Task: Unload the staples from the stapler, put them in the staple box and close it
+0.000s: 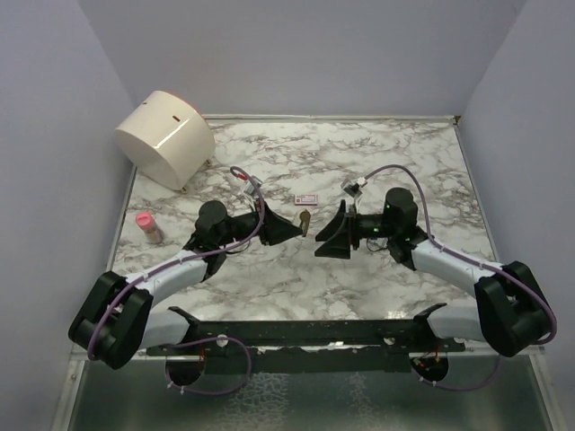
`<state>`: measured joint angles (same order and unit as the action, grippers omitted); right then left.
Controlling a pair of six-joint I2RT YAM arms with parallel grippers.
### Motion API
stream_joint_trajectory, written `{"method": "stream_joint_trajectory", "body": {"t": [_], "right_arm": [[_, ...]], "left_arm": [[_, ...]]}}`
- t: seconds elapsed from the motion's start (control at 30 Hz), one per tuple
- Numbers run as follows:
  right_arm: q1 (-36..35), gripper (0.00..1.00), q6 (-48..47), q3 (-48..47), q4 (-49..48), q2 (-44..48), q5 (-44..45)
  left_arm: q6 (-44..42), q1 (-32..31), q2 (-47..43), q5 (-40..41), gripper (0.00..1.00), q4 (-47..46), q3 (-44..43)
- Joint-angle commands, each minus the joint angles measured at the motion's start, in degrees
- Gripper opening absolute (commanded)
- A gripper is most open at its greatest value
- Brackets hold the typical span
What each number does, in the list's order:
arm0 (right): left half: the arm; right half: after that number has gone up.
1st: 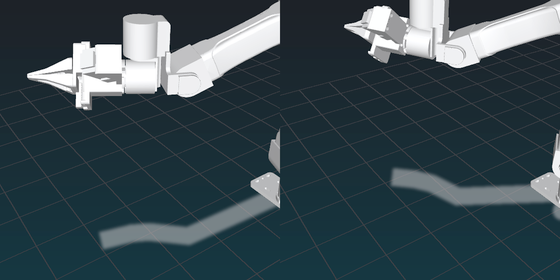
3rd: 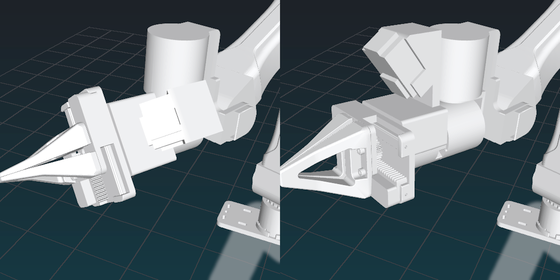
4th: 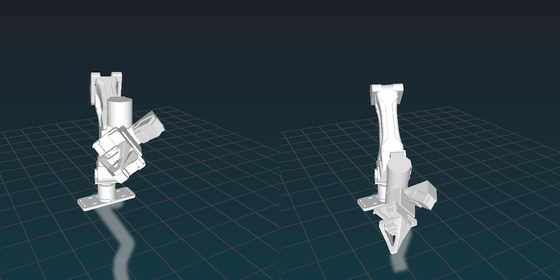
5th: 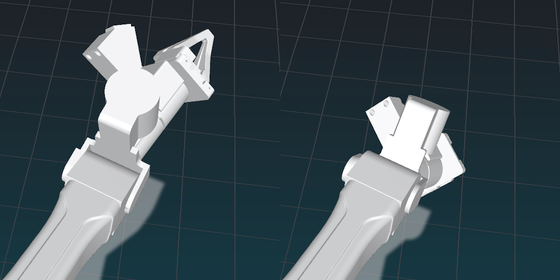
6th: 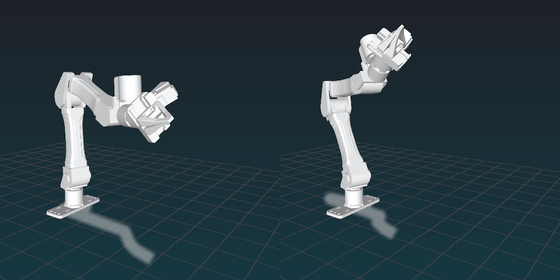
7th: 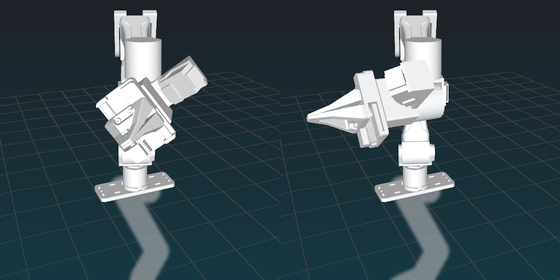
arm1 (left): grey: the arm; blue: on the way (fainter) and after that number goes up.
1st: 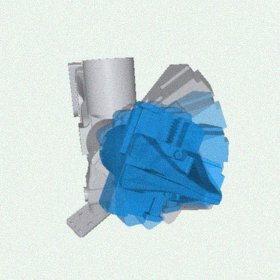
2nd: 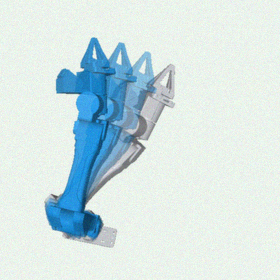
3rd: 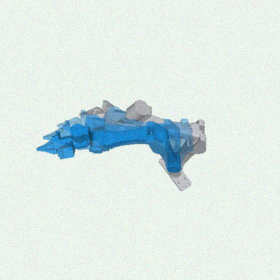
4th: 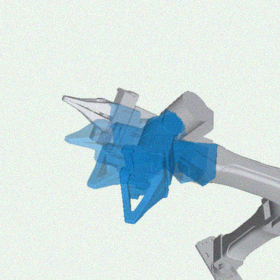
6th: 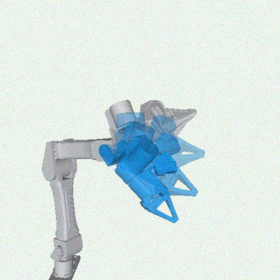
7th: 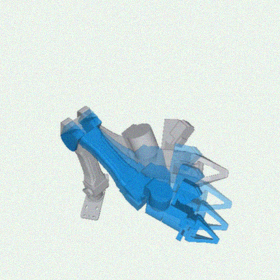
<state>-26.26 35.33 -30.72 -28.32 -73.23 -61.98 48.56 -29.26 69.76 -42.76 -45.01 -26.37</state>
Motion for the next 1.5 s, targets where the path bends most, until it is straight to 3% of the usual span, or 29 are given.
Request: {"method": "stream_joint_trajectory", "body": {"t": [0.0,0.17,0.37,0.5,0.67,0.83,0.97,1.07,1.3,1.47], "right_arm": [[-0.69,0.99,2.62,-0.09,-8.78,0.10,-4.58],[-1.79,0.93,7.34,-1.35,-17.65,-3.01,-5.32],[-3.53,0.80,7.82,-3.00,-20.31,-6.43,-5.97],[-3.62,0.65,7.41,-2.78,-20.42,-6.42,-5.43],[-3.54,0.33,2.62,-3.97,-13.93,-5.86,-6.15],[-3.53,0.02,-7.92,-6.28,-2.09,-3.40,-6.96],[-3.49,0.01,-15.59,-7.50,7.33,-0.93,-7.49],[-3.53,0.01,-20.55,-6.73,10.47,0.25,-9.67],[-3.77,0.01,-25.61,0.51,2.43,2.61,-9.38],[-3.97,0.01,-24.19,4.08,-5.99,5.88,-9.25]], "left_arm": [[2.86,-1.69,2.37,-5.94,0.00,-11.75,-0.02],[4.06,-3.45,4.74,-6.92,0.00,-13.60,-0.91],[4.46,-4.79,5.38,-6.94,0.00,-13.59,-1.47],[3.99,-5.23,5.11,-7.10,0.00,-12.56,-1.75],[1.18,-5.28,3.59,-7.41,0.00,-8.13,-2.78],[-2.44,-5.29,1.14,-7.78,0.00,-2.04,-3.99],[-2.53,-5.12,-0.24,-8.93,0.00,0.35,-4.67],[-7.35,-5.02,-1.82,-7.38,0.00,10.73,-7.07],[-18.86,-4.85,-6.83,-4.00,0.00,30.67,-11.96],[-21.50,-4.85,-11.12,-3.68,0.00,32.95,-11.30]]}}
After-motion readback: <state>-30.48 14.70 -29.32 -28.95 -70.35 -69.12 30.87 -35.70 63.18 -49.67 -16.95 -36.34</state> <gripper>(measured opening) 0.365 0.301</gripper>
